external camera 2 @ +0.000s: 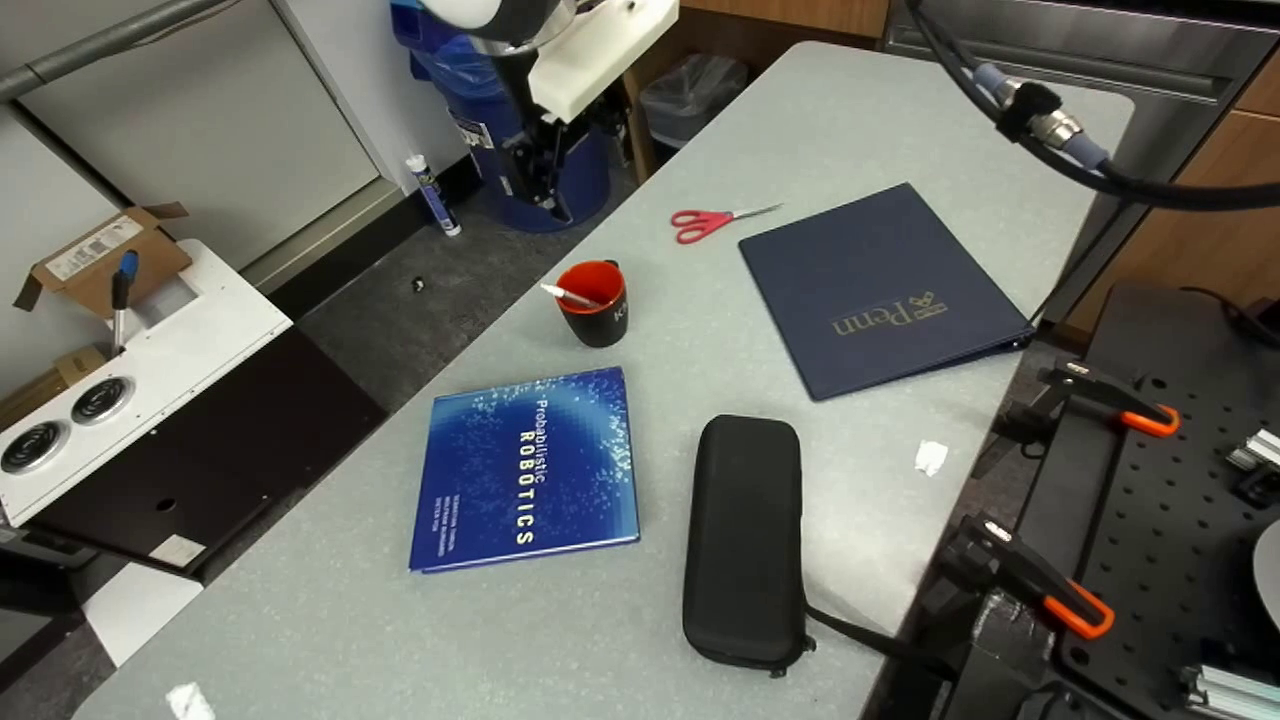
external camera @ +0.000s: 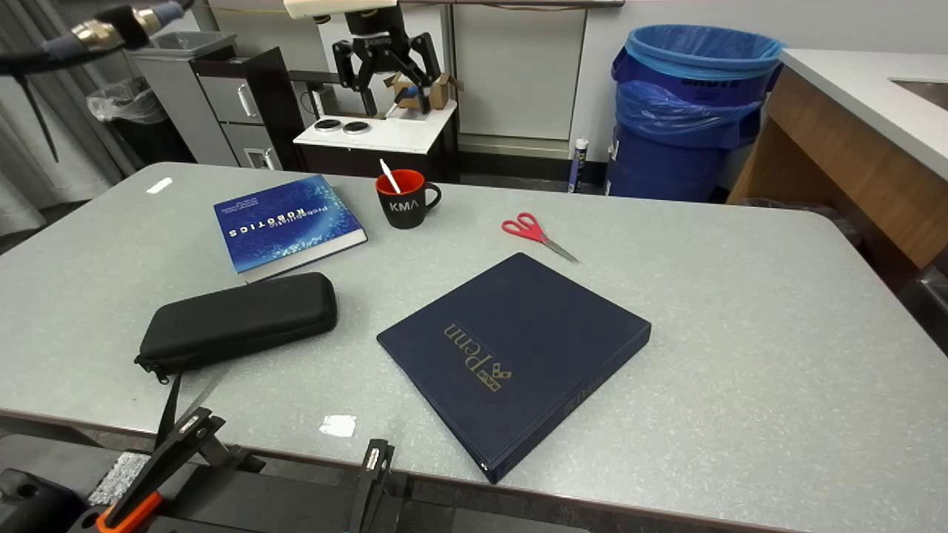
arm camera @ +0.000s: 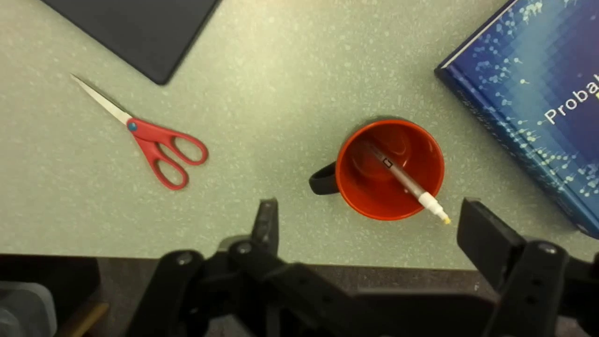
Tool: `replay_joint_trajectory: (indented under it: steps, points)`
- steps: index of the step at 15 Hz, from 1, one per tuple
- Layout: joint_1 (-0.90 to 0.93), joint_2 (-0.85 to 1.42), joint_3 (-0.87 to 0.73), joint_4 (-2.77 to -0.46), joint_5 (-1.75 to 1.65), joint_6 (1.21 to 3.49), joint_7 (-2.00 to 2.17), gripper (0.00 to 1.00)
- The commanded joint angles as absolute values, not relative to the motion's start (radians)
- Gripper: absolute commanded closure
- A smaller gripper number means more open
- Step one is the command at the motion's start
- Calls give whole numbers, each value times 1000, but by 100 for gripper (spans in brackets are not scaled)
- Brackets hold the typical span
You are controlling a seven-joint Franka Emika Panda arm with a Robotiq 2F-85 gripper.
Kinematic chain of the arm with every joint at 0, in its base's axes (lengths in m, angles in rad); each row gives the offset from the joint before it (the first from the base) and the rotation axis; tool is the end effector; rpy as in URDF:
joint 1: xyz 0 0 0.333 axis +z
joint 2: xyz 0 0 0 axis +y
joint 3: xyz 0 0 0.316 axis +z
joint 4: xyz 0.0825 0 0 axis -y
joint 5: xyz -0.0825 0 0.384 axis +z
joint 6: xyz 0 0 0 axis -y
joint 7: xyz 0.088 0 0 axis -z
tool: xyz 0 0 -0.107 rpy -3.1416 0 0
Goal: Put the marker on the table
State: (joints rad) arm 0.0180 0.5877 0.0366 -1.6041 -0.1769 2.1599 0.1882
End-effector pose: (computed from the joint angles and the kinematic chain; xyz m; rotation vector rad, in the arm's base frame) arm 0.6886 0.0273 0.2847 3.0130 -0.0583 -0.0233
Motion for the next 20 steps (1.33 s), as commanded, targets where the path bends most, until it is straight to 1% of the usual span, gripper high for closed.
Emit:
replay_joint_trajectory:
  steps: [1,3,4,6,10,12,20]
  points:
    - [70,746,20,-1358,-167,2051,125,0]
    - [87,797,23,-1261,-157,1990,118,0]
    - [82,719,14,-1410,-158,2076,146,0]
    - [96,757,15,-1340,-158,2038,143,0]
    - [97,775,13,-1311,-158,2033,138,0]
    - [112,844,10,-1227,-163,1978,138,0]
    - [168,1020,-31,-1037,-184,1830,165,0]
